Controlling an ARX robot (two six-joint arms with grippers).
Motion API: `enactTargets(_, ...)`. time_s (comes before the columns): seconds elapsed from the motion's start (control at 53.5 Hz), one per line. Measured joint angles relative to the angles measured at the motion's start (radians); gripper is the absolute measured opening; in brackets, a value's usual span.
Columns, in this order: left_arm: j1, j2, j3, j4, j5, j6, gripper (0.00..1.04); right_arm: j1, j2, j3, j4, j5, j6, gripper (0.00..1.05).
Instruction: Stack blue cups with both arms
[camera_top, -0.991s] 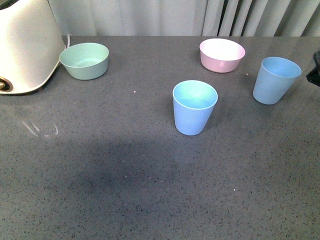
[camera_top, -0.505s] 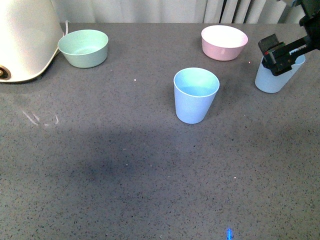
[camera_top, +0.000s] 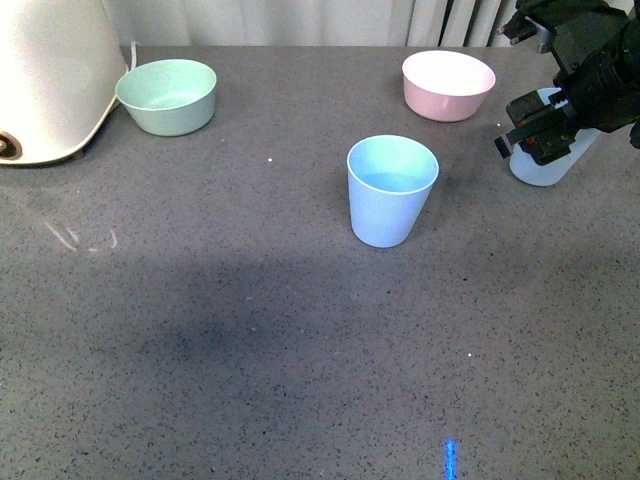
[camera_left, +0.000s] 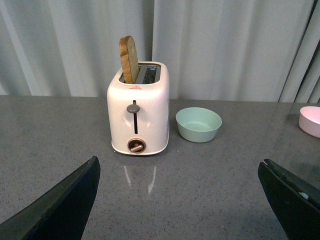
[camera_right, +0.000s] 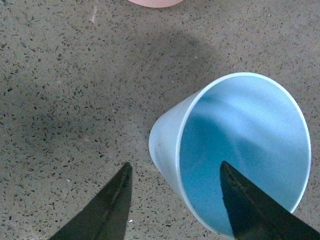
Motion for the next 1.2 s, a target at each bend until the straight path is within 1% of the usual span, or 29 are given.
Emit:
enactTargets(0.056,0.000,0.000,0.000,0.000,0.000,0.000,0.96,-0.005,0.000,0.004,-0.006,-0.006,0.003,0.39)
enactTargets(0.075,0.000,0.000,0.000,0.000,0.000,0.000,0.96,-0.007,0.000,0.005,-0.008,-0.007,0.004,0.33)
enactTargets(0.094,0.000,0.000,0.000,0.000,0.000,0.000,0.96,-0.009,0.000,0.005,-0.008,-0.008,0.004,0.32)
enactTargets(0.131,0.000,0.000,0.000,0.000,0.000,0.000,0.96,-0.014,-0.002,0.005,-0.011,-0.023,0.013,0.23)
enactTargets(0.224,0.000,0.000,0.000,0.000,0.000,0.000,0.96,-0.024,-0.020,-0.005,-0.022,-0.055,0.023,0.05)
enactTargets(0.262,0.000,0.000,0.000,0.000,0.000,0.000,0.96,-0.026,-0.029,-0.010,-0.026,-0.062,0.022,0.01)
enactTargets(0.355,0.000,0.000,0.000,0.000,0.000,0.000,0.96,-0.035,-0.070,-0.030,-0.027,-0.085,0.021,0.02)
enactTargets(0.43,0.000,0.000,0.000,0.000,0.000,0.000,0.96,-0.042,-0.155,-0.071,-0.028,-0.140,0.005,0.02)
enactTargets(0.486,0.000,0.000,0.000,0.000,0.000,0.000,0.96,-0.038,-0.232,-0.098,-0.039,-0.200,-0.008,0.02)
enactTargets(0.58,0.000,0.000,0.000,0.000,0.000,0.000,0.96,-0.007,-0.330,-0.123,-0.070,-0.280,-0.011,0.02)
enactTargets(0.729,0.000,0.000,0.000,0.000,0.000,0.000,0.96,0.063,-0.377,-0.146,-0.095,-0.354,-0.012,0.02)
enactTargets(0.935,0.000,0.000,0.000,0.000,0.000,0.000,0.96,0.181,-0.370,-0.160,-0.104,-0.376,-0.012,0.02)
enactTargets(1.197,0.000,0.000,0.000,0.000,0.000,0.000,0.96,0.236,-0.339,-0.150,-0.105,-0.375,-0.011,0.02)
